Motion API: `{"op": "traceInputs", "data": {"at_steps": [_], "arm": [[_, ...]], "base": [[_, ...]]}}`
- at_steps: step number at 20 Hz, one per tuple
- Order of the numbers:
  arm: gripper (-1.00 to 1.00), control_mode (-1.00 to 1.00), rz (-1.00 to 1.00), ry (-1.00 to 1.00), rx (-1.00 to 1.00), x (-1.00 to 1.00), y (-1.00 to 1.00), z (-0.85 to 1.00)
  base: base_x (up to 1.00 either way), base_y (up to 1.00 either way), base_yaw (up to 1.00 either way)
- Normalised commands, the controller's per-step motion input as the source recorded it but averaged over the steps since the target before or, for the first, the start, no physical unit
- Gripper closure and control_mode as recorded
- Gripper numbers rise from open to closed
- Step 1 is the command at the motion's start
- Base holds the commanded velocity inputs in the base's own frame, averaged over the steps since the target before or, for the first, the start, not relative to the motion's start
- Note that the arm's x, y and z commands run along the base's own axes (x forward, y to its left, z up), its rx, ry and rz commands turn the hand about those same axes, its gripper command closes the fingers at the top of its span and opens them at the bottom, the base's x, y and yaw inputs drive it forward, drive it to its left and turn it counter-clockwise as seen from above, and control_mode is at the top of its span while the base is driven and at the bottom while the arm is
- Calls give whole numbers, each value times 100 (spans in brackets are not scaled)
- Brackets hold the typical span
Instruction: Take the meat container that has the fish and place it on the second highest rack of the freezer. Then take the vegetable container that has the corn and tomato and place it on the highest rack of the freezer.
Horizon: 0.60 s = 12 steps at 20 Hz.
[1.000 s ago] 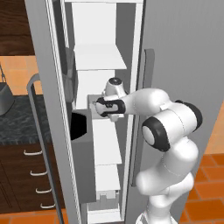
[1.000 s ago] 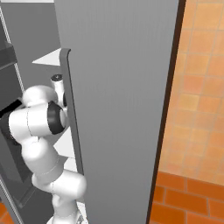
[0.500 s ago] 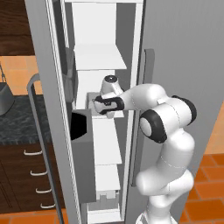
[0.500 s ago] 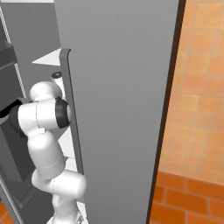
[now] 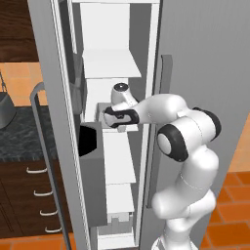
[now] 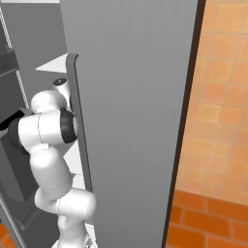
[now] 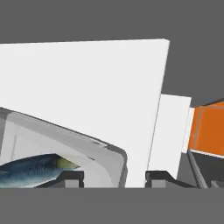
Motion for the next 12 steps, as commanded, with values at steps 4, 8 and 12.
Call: {"op": "traceInputs", "data": {"at_steps": [4, 8, 12], "arm": [[-100, -100, 0, -22, 1, -42, 0, 16], [-100, -100, 2, -32, 2, -94, 0, 49], [-100, -100, 0, -13, 4, -100, -23, 99]], "base": [[0, 0, 0], [0, 0, 0], [0, 0, 0]]}}
